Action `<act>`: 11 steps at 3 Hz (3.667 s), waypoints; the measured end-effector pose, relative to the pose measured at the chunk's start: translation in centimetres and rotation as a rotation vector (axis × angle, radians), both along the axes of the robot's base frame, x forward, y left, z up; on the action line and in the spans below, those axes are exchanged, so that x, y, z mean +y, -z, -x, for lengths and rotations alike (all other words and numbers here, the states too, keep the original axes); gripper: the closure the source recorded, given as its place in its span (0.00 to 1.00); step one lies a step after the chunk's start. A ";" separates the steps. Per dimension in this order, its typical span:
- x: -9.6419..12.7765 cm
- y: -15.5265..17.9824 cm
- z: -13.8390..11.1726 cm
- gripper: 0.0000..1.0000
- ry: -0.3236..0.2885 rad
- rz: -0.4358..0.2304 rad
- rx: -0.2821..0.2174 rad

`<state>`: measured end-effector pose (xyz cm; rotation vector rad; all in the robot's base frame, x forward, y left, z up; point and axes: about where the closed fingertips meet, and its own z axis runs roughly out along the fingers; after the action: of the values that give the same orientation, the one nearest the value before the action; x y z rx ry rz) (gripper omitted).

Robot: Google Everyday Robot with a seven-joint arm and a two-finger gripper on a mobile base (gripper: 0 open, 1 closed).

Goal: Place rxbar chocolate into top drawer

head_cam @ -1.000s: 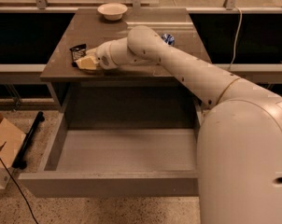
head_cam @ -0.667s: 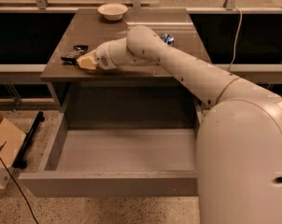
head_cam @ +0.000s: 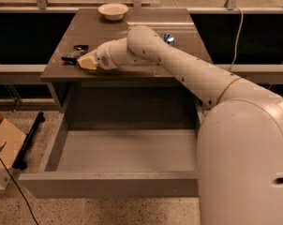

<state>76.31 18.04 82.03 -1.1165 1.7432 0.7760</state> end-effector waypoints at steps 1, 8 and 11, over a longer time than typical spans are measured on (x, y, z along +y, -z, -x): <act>0.0 0.0 0.0 1.00 0.000 0.000 0.000; 0.0 0.0 0.0 0.34 0.000 0.000 0.000; 0.0 0.0 0.0 0.00 0.000 0.000 0.000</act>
Offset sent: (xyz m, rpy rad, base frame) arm -0.1105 -0.0298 0.1290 0.2240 -0.1030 0.3219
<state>76.31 18.05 82.04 -1.1172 1.7429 0.7758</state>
